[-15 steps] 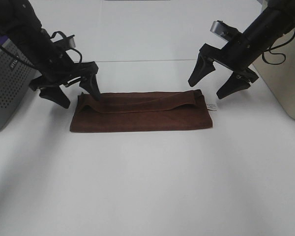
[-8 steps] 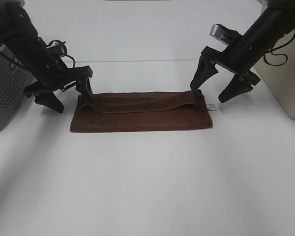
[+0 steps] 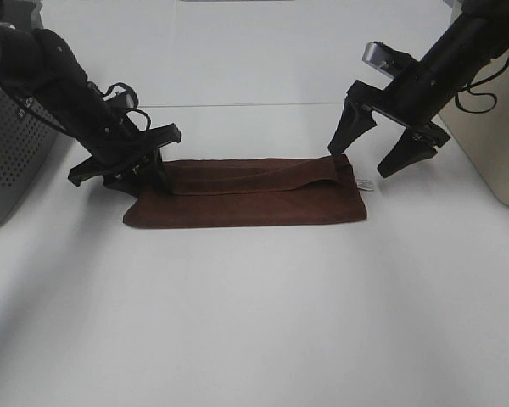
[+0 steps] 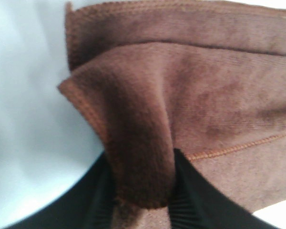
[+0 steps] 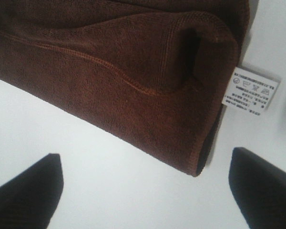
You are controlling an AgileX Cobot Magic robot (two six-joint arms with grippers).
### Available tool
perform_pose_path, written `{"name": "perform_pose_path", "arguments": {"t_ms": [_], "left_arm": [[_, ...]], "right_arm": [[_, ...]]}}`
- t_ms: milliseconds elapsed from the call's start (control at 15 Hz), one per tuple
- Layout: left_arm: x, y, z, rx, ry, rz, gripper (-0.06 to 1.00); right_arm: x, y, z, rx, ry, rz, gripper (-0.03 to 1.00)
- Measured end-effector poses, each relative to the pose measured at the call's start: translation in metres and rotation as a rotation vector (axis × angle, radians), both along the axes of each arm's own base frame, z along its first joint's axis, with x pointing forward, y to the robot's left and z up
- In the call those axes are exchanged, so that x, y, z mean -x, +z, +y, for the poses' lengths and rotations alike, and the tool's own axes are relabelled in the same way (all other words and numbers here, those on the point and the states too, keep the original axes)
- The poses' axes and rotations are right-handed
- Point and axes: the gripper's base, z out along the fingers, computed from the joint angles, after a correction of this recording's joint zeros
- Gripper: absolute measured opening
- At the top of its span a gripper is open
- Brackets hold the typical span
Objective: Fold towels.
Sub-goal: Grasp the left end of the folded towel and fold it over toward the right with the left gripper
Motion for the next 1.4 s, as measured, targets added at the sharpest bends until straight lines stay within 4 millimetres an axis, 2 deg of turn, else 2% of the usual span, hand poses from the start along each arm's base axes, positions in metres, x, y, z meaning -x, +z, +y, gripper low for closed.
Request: {"name": "perform_pose_path", "arguments": {"t_ms": [133,200,467,600,733,867,1000,1133,1267,1400], "left_arm": [[0.0,-0.003,0.004,-0.042,0.013,0.011,0.11],[0.0,-0.004,0.005,-0.064,0.003,0.008,0.04],[0.002,0.009,0.015,-0.188,-0.047,-0.014,0.03],[0.001,0.039,0.026,-0.314,-0.069,-0.023,0.03],[0.0,0.074,0.028,-0.327,-0.048,-0.043,0.03],[0.002,0.094,0.004,-0.185,-0.056,-0.058,0.03],[0.01,0.102,-0.038,-0.027,-0.105,-0.072,0.03],[0.018,0.104,-0.075,0.034,-0.136,-0.107,0.03],[0.021,0.095,-0.105,0.058,-0.111,-0.148,0.03],[0.021,0.077,-0.124,0.069,-0.07,-0.16,0.03]], "right_arm": [[0.0,0.0,0.0,0.0,0.0,-0.001,0.88],[0.0,0.0,0.0,0.0,0.0,-0.001,0.88],[0.0,0.0,-0.001,0.009,0.002,-0.003,0.88],[0.0,0.0,-0.001,0.009,0.002,-0.003,0.88],[0.0,0.0,-0.001,0.009,-0.001,-0.002,0.88],[0.0,0.0,-0.001,0.01,-0.005,0.001,0.88],[0.0,0.0,0.0,0.005,-0.013,0.006,0.88],[0.0,0.0,0.0,-0.002,-0.017,0.007,0.88],[0.0,0.0,0.0,-0.002,-0.019,0.008,0.88],[0.0,0.0,0.001,-0.005,-0.03,0.014,0.88]]}}
